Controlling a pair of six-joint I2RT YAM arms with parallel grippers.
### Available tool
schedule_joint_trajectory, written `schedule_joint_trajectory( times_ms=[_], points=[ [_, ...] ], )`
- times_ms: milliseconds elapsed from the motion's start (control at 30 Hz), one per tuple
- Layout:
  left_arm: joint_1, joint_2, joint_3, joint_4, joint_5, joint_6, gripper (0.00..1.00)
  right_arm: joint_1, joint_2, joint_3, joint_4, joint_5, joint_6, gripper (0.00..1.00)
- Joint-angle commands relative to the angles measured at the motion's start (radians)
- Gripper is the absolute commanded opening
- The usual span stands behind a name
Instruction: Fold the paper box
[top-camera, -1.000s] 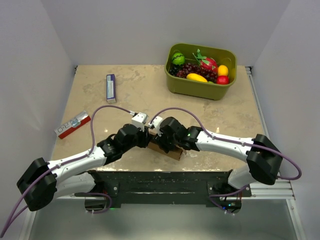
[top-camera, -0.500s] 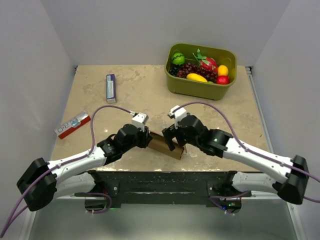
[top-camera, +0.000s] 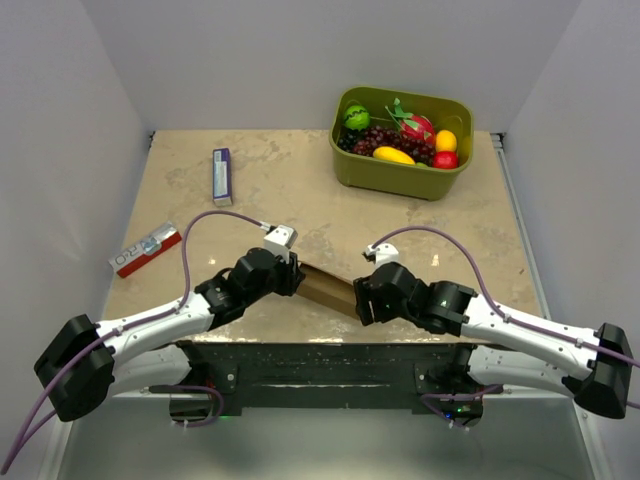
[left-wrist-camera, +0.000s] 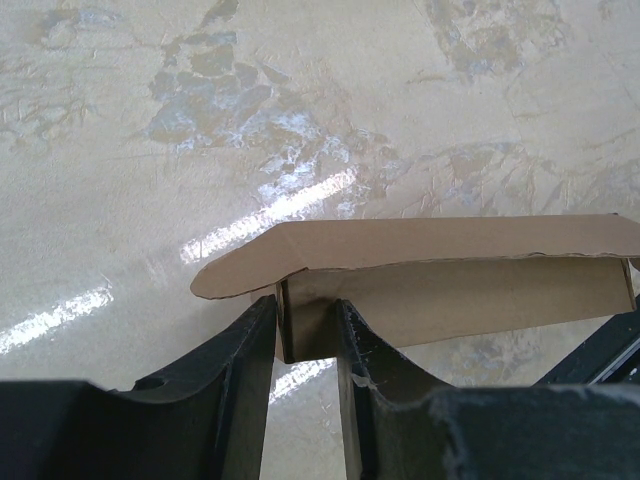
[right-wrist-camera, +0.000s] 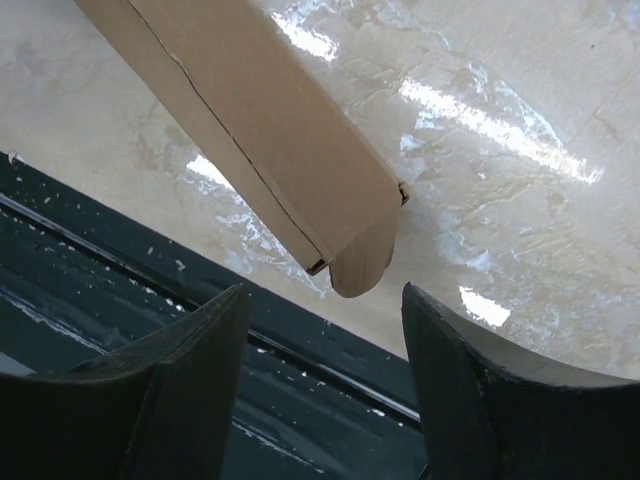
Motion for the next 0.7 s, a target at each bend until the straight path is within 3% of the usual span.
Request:
schedule_joint_trajectory(
  times_ms=[0, 267, 467, 600, 667],
  points=[
    [-0.006, 0.013, 0.014, -0.014, 0.001, 0.002, 0.34, 0.022, -0.012, -0.022, 0.007, 0.064, 0.105, 0.6],
    [-0.006, 0.002, 0.012, -0.02, 0.001, -0.001, 0.34, 0.028, 0.016, -0.024, 0.029, 0.113, 0.137, 0.41],
    [-0.006, 0.006, 0.01, -0.02, 0.005, 0.005, 0.34, 0.03, 0.022, -0.009, -0.014, 0.171, 0.161, 0.22],
    [-0.008, 0.006, 0.007, -0.023, 0.002, 0.008, 0.34, 0.031, 0.024, 0.014, -0.039, 0.19, 0.157, 0.03],
    [-0.008, 0.006, 0.007, -0.026, -0.007, 0.01, 0.34, 0.033, 0.025, 0.025, -0.042, 0.182, 0.152, 0.0]
  ],
)
